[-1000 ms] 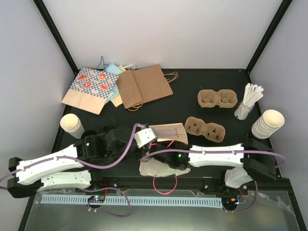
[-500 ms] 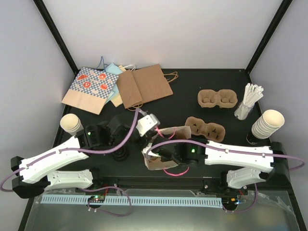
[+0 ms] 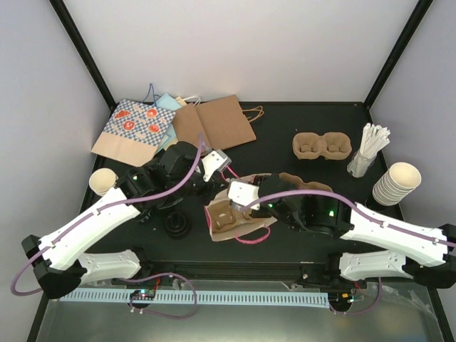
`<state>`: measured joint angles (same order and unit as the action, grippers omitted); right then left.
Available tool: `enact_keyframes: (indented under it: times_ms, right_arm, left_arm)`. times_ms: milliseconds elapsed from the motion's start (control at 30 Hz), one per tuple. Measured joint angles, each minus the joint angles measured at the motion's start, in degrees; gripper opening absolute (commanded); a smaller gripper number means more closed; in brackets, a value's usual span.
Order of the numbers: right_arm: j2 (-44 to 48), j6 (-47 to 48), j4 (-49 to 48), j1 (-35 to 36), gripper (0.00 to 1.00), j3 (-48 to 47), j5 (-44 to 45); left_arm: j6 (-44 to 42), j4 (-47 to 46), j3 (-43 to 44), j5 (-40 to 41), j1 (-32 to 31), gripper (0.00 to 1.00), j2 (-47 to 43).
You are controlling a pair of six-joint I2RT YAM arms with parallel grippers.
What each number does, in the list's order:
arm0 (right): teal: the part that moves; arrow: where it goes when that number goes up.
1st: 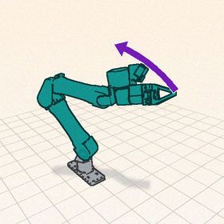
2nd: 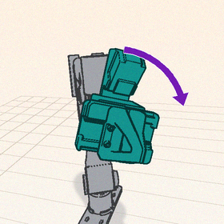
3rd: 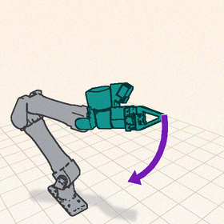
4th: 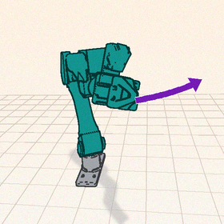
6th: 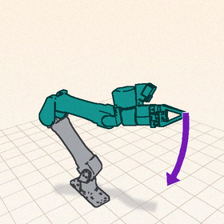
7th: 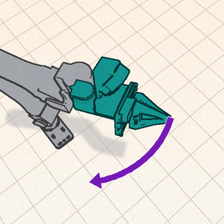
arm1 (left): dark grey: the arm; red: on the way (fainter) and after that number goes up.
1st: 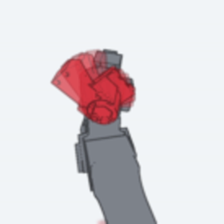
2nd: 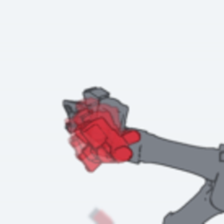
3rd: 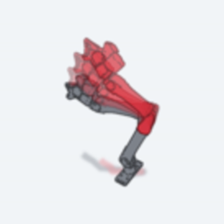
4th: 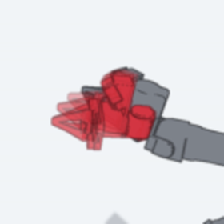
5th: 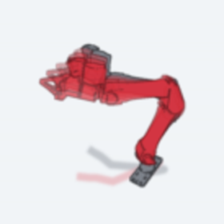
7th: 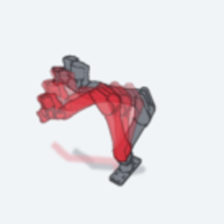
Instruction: Pack the takeout coffee
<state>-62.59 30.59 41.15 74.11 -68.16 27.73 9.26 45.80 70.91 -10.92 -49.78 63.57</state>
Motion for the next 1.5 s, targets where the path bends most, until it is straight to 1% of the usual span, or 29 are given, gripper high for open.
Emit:
enact_keyframes:
  times_ms: [167,300,433,500,567,633,767,800,833,867,1000,1033,1233,1500]
  right_arm:
    - [0.92,-4.46,-5.14,-2.19,0.01,-3.67,3.41]
    - [5.2,-10.27,-7.74,-4.13,0.01,-4.26,3.85]
    - [8.68,-17.51,-7.1,-6.56,0.02,-4.26,4.48]
    - [9.66,-21.46,-5.55,-8.0,0.05,-4.24,4.68]
    - [10.54,-25.64,-3.61,-9.46,0.06,-3.98,4.57]
    - [11.34,-28.65,-1.88,-10.45,0.09,-3.41,4.22]
    - [12.35,-35.23,2.23,-12.35,0.23,-1.7,2.23]
    - [12.41,-36.7,3.06,-12.61,0.31,-1.11,1.88]
    - [12.44,-38.01,3.65,-12.81,0.44,-0.46,1.49]
    - [12.46,-39.39,4.2,-13.0,0.6,0.33,0.98]
    - [12.85,-44.7,5.86,-14.01,0.95,5.01,-1.4]
    - [12.96,-46.18,6.16,-14.12,0.99,5.99,-1.86]
    - [14.36,-54.84,8.02,-14.27,1.0,10.62,-2.45]
    - [15.3,-65.22,10.88,-14.47,1.0,13.66,-2.16]
  left_arm:
    - [2.25,-0.09,0.0,-4.07,3.5,0.03,1.55]
    - [4.81,-0.35,0.0,-6.12,5.9,0.02,1.84]
    - [6.99,-0.44,0.0,-6.99,8.15,0.02,1.84]
    - [8.04,-0.79,-0.22,-7.34,9.64,0.02,1.81]
    - [9.07,-1.77,-1.2,-8.13,11.69,0.02,1.79]
    - [10.05,-2.56,-2.34,-9.16,13.73,0.02,1.79]
    - [11.54,-4.09,-4.55,-12.02,18.43,0.02,1.77]
    - [11.87,-4.44,-5.03,-12.59,19.28,0.02,1.7]
    - [12.22,-4.98,-5.68,-13.25,20.24,0.02,1.57]
    - [12.5,-5.53,-6.32,-13.86,21.0,0.02,1.4]
    - [13.79,-7.76,-8.79,-15.91,23.65,0.02,0.52]
    - [13.99,-8.28,-9.14,-16.35,24.17,0.02,0.35]
    - [15.65,-11.67,-10.95,-17.49,26.69,0.02,-0.26]
    - [18.73,-16.96,-13.16,-17.68,29.07,0.02,-0.35]
